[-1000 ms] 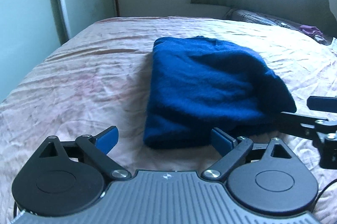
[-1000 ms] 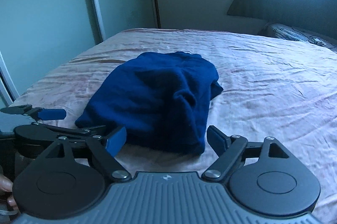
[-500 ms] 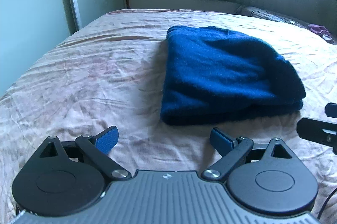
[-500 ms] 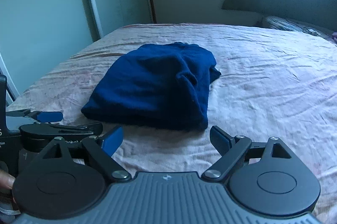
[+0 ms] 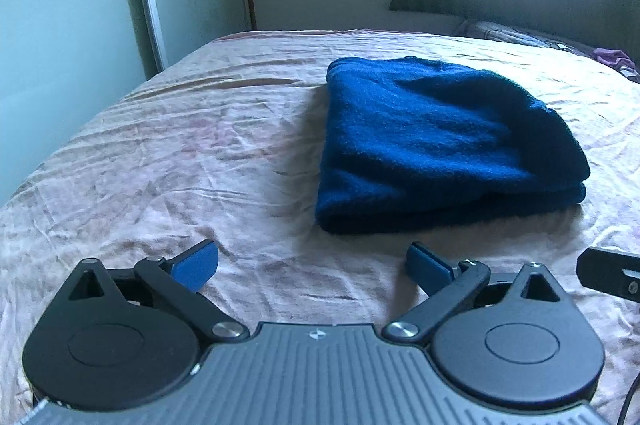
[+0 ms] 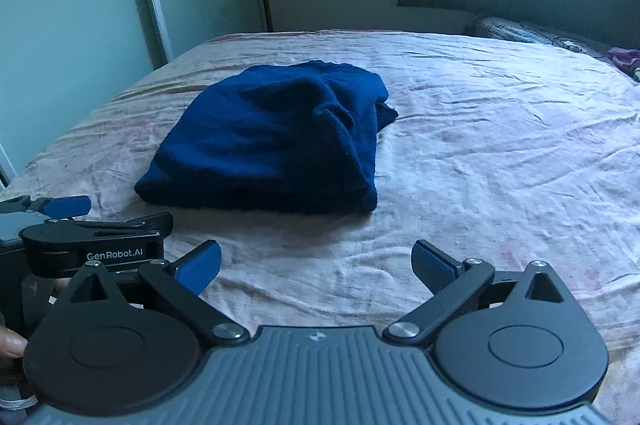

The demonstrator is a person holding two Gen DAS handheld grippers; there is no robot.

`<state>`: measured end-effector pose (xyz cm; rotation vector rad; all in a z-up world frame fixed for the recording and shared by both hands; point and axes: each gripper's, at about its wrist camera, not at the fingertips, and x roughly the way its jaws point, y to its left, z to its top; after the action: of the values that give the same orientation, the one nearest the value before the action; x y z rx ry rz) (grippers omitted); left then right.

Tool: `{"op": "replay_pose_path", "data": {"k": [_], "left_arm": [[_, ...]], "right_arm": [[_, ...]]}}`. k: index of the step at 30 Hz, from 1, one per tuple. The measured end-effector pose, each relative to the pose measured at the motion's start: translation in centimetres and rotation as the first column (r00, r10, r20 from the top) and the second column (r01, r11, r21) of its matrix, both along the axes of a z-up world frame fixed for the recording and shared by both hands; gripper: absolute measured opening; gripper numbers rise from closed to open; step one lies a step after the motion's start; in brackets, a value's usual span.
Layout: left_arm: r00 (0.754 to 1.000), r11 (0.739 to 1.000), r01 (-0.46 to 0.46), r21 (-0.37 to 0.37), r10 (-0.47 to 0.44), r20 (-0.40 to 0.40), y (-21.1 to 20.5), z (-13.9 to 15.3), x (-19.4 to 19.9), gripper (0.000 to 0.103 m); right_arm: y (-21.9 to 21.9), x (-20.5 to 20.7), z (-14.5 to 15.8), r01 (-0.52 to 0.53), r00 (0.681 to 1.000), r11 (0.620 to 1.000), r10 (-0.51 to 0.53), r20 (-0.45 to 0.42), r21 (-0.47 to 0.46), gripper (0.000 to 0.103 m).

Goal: Fold small clothes

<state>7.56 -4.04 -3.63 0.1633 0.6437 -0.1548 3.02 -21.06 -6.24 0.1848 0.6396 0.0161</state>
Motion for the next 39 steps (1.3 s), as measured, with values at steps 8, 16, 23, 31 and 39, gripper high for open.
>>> {"op": "replay_pose_path", "data": {"k": [8,16,23,31,39], "left_arm": [[1.0,1.0,-0.015,-0.002,0.015,0.0,0.2,-0.2,-0.1,0.103],[1.0,1.0,-0.027,0.0,0.027,-0.005,0.2,-0.3,-0.4,0.103],[0.999,0.999,-0.036,-0.007,0.035,-0.01,0.3,-0.4,-0.6,0.103],[0.999,0.999,-0.04,-0.01,0.04,-0.008,0.3,-0.4,-0.6,0.103],[0.998,0.998,-0.047,-0.046,0.045,-0.031,0.7,-0.5,-0.3,0.103]], "right_arm": [[0.2,-0.1,-0.3,0.036,0.999,0.999,-0.036,-0.007,-0.016,0.103],[0.2,0.7,-1.2,0.015,1.0,1.0,-0.014,-0.014,0.006,0.103],[0.3,0.6,-1.5,0.057,0.998,0.997,-0.057,0.0,-0.047,0.103],[1.1,0.5,-1.7,0.028,0.999,0.995,-0.027,0.019,-0.093,0.103],[1.2,0.9,-2.4,0.027,1.0,0.997,-0.028,-0.014,-0.073,0.103]]}}
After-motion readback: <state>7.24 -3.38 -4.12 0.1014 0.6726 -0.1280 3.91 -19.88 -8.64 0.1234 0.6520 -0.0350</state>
